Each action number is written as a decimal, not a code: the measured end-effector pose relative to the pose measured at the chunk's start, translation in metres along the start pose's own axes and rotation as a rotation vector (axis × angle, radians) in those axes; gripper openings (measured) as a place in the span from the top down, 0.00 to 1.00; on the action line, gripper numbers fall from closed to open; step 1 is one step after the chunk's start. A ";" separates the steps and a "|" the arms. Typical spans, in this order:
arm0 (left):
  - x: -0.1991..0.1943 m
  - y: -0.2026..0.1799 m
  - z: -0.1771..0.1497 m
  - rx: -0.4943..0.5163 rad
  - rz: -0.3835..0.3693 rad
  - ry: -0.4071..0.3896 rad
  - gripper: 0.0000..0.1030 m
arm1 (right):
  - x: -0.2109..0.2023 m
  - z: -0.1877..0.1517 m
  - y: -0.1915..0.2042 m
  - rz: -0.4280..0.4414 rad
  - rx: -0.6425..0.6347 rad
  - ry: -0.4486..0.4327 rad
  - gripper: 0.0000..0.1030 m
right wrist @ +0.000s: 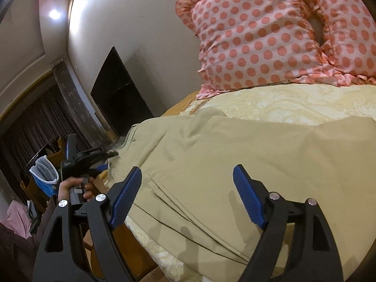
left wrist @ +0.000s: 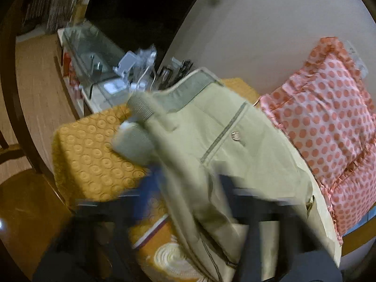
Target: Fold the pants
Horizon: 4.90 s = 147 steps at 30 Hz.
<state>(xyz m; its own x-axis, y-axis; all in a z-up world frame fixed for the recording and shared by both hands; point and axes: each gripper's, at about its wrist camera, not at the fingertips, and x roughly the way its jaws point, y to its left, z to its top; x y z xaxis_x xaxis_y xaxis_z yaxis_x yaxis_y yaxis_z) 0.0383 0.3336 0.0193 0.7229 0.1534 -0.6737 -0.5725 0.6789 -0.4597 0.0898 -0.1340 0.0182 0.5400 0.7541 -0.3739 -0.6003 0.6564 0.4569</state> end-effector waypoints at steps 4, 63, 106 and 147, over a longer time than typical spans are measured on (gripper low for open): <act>-0.010 -0.027 0.008 0.108 -0.016 -0.055 0.92 | -0.032 0.004 -0.019 -0.046 0.032 -0.065 0.19; 0.038 -0.291 -0.100 0.815 -0.389 0.109 0.57 | -0.077 0.087 -0.151 -0.487 0.138 -0.043 0.40; -0.034 -0.186 -0.233 0.840 -0.170 0.015 0.02 | -0.042 -0.061 -0.033 -0.797 -0.023 -0.014 0.01; -0.032 -0.186 -0.232 0.841 -0.172 0.016 0.02 | -0.043 -0.061 -0.031 -0.817 -0.016 -0.026 0.01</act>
<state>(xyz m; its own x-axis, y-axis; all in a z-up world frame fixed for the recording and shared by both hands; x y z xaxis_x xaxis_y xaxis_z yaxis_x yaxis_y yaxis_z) 0.0319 0.0359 -0.0079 0.7641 -0.0059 -0.6451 0.0260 0.9994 0.0216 0.0495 -0.1855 -0.0289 0.8243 0.0370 -0.5649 -0.0195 0.9991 0.0369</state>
